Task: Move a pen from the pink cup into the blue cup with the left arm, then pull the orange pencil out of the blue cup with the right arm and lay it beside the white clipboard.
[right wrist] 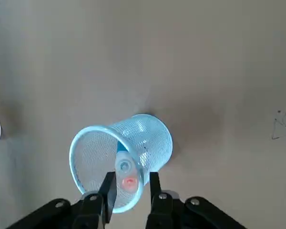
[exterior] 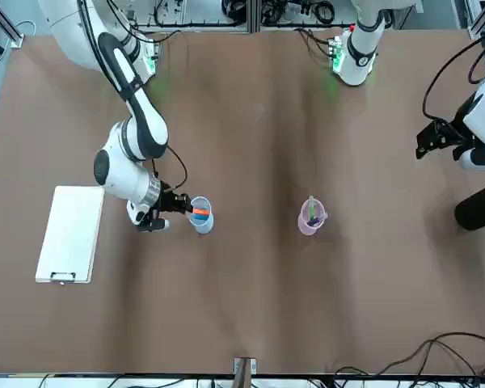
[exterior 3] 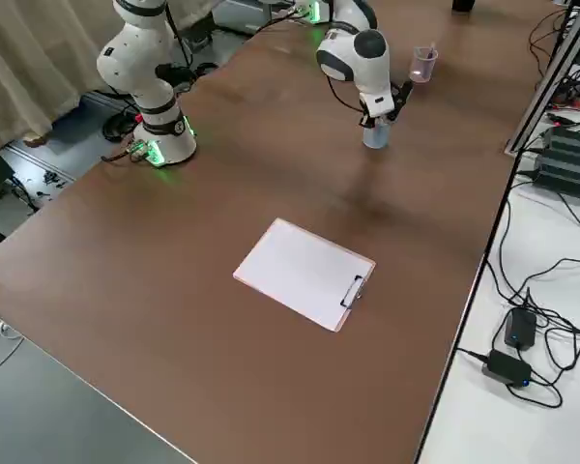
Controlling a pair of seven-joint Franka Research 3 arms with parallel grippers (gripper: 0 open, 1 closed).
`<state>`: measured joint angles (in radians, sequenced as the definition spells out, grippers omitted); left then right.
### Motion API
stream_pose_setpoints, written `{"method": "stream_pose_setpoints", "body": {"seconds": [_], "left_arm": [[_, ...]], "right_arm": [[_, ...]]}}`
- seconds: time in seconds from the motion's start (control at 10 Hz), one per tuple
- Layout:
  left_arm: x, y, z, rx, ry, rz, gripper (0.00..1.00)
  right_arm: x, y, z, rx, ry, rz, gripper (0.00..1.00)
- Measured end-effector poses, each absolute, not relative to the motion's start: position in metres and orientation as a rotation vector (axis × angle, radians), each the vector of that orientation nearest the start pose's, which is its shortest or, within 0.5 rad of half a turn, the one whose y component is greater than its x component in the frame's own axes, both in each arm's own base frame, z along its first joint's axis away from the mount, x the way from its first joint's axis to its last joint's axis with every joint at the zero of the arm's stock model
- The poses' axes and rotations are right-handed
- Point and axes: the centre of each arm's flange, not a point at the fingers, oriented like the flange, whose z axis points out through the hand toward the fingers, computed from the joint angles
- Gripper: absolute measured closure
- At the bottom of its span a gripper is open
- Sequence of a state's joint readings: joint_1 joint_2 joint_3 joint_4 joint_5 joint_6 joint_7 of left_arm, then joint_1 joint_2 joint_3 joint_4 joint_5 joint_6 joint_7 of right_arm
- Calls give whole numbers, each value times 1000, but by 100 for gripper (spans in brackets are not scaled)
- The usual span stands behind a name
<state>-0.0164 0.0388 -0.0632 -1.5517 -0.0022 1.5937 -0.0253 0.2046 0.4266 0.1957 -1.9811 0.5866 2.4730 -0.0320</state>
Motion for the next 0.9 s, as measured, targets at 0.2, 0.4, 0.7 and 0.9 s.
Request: {"method": "stream_pose_setpoints", "body": {"seconds": [0.2,0.4,0.7,0.9], "left_arm": [[567,-45,613,-3145,85,-3,0],[567,-45,613,-3145,85,-1,0],[568,-45,612,-3145,85,0,0],[569,-45,610,-3145,85,5,0]], "right_arm": [[573,236,261,-2683,58,36,66],[575,236,262,-2681,57,31,66],[576,236,264,-2679,57,25,72],[576,237,265,-2679,57,24,76]]}}
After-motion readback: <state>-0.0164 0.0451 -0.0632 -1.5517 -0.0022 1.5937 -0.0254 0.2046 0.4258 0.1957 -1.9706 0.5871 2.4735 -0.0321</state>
